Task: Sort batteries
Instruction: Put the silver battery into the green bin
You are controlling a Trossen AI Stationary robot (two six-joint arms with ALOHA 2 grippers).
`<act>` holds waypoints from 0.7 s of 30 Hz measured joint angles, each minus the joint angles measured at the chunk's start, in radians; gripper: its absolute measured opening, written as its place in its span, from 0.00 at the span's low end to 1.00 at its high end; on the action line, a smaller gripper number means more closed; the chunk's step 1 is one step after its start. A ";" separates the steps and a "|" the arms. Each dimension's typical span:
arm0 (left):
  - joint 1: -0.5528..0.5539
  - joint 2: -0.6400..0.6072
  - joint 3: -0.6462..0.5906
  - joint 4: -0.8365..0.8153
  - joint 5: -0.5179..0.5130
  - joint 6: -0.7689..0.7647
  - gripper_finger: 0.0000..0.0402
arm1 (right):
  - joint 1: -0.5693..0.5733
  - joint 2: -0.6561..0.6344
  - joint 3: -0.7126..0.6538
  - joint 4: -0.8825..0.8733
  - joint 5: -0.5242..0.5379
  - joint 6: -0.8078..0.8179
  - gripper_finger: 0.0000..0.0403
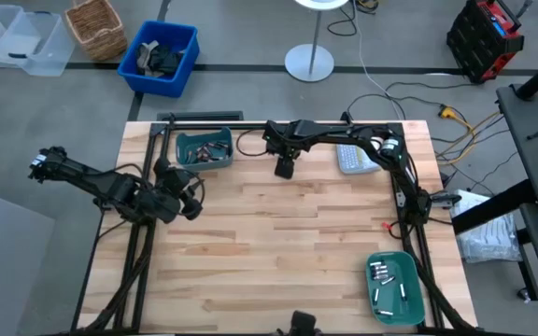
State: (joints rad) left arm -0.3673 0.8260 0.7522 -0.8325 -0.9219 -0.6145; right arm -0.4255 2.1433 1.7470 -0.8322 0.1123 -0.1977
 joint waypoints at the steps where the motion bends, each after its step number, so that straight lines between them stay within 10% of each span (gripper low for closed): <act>1: 0.000 0.002 0.000 -0.010 -0.001 -0.007 0.23 | -0.004 0.000 0.000 0.001 0.000 0.005 0.47; 21: 0.001 0.020 -0.049 -0.055 -0.064 -0.006 0.23 | -0.053 0.095 -0.002 0.027 -0.066 -0.053 0.46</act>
State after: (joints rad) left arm -0.3664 0.8459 0.7037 -0.8871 -0.9863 -0.6209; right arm -0.4780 2.2387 1.7447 -0.8047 0.0459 -0.2506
